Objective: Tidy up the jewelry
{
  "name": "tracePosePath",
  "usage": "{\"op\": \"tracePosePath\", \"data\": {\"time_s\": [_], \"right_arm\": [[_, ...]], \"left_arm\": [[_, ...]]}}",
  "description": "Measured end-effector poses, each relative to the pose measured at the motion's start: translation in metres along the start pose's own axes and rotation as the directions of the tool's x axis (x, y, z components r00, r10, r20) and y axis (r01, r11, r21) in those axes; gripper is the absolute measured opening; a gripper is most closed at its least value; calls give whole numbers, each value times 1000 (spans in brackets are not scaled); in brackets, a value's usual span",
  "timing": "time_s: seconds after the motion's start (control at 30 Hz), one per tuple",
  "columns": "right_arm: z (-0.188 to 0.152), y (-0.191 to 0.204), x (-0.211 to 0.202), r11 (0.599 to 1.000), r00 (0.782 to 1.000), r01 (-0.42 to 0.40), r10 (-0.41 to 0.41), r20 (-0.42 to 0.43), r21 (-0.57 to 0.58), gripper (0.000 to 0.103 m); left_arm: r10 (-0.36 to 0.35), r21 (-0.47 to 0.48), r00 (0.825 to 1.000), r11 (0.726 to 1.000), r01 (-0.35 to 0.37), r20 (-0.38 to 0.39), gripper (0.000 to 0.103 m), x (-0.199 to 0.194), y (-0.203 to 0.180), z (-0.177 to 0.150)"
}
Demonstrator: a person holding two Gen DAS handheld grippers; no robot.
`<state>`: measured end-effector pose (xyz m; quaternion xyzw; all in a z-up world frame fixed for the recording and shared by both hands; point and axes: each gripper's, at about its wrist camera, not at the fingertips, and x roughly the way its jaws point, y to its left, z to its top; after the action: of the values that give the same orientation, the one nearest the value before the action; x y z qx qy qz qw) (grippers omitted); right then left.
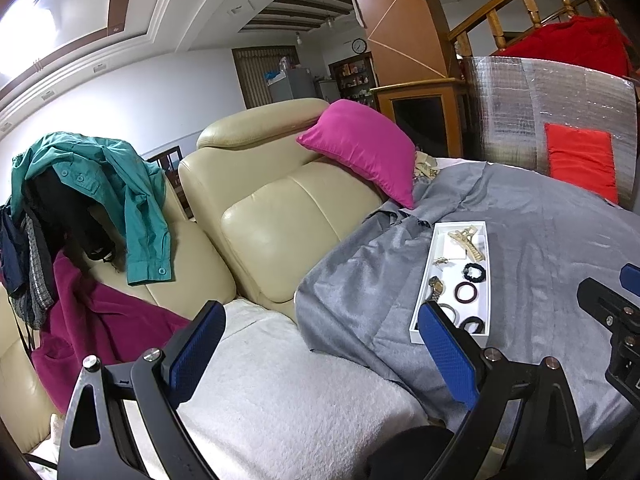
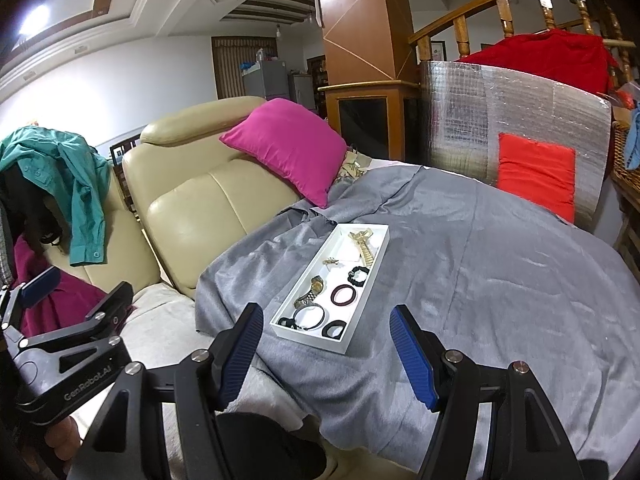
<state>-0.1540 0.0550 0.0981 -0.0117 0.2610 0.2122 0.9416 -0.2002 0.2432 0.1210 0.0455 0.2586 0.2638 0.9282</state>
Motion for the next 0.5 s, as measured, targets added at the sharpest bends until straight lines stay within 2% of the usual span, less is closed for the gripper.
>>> {"op": "tracePosePath", "data": {"time_s": [0.5], "right_arm": [[27, -2, 89, 1000, 997, 3, -3, -82, -1, 70]], "left_arm": [[0, -6, 997, 1000, -1, -81, 97, 83, -8, 22]]}}
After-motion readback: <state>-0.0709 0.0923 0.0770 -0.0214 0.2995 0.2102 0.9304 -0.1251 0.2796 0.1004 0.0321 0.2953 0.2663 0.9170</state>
